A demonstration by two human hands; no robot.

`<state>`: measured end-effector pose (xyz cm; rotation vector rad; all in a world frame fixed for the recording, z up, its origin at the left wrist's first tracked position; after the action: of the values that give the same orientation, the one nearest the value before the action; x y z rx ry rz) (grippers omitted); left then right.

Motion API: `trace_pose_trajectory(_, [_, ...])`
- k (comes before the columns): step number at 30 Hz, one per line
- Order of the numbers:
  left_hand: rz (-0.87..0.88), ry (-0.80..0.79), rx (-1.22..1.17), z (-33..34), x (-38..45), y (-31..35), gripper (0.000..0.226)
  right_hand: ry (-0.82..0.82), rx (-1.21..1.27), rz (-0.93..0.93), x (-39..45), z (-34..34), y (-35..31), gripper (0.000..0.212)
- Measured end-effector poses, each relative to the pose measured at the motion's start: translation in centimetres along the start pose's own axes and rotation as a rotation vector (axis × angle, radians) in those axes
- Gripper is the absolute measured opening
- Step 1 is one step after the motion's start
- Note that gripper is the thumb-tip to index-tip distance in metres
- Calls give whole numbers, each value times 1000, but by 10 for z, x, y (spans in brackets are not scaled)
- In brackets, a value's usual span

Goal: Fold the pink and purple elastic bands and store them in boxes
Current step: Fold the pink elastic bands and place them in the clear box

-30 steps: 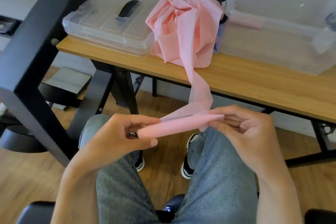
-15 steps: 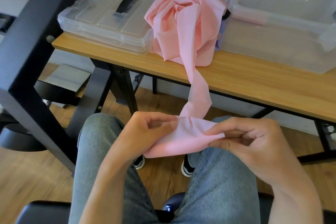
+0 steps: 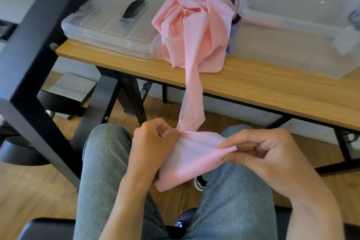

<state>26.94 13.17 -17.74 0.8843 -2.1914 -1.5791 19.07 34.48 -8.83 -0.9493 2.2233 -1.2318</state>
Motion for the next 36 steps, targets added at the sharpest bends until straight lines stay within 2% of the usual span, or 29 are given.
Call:
trace_pose_trajectory(7, [-239, 226, -97, -39, -4, -5, 34, -46, 14, 22, 10, 18, 10, 20])
trace_pose_trajectory(11, [-300, 289, -80, -57, -13, -2, 27, -101, 25, 20, 17, 36, 10, 21])
trace_pose_trajectory(15, [-404, 326, 46, -71, -12, -8, 24, -138, -4, 11, 22, 50, 13, 24])
trace_pose_trajectory(17, [-441, 289, 108, -73, -8, -14, 23, -139, 2, 6, 23, 53, 15, 24])
trace_pose_trajectory(20, [-352, 167, 28, -62, -5, -15, 28, -80, 43, -12, 23, 50, 17, 21])
trace_pose_trajectory(23, [-228, 1, -132, -49, -2, -7, 22, 86, 81, -49, 22, 36, 18, 22])
trace_pose_trajectory(25, [-167, -52, -228, -46, -1, -2, 8, 202, 121, -84, 19, 24, 19, 23])
trace_pose_trajectory(26, [-139, -64, -263, -46, -1, 2, 8, 252, 141, -98, 17, 18, 19, 24])
trace_pose_trajectory(29, [-97, -84, -364, -47, -4, 14, 20, 345, 189, -92, 12, 6, 23, 27])
trace_pose_trajectory(33, [-81, -232, -308, -47, -11, 21, 42, 439, 224, -65, 9, -2, 28, 23])
trace_pose_trajectory(36, [-72, -315, -349, -44, -12, 22, 47, 485, 280, -55, 10, -4, 30, 23])
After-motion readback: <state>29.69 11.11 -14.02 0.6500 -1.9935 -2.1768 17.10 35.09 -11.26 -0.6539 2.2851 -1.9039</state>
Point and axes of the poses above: each hand's wrist, its own x-axis towards the middle knuckle, its own z-axis out of the palm, y = z × x, the point moved 4 cm from there along x, towards the middle knuckle, and after that the axes turned 13 degrees about -x, right-handed, at the moved point
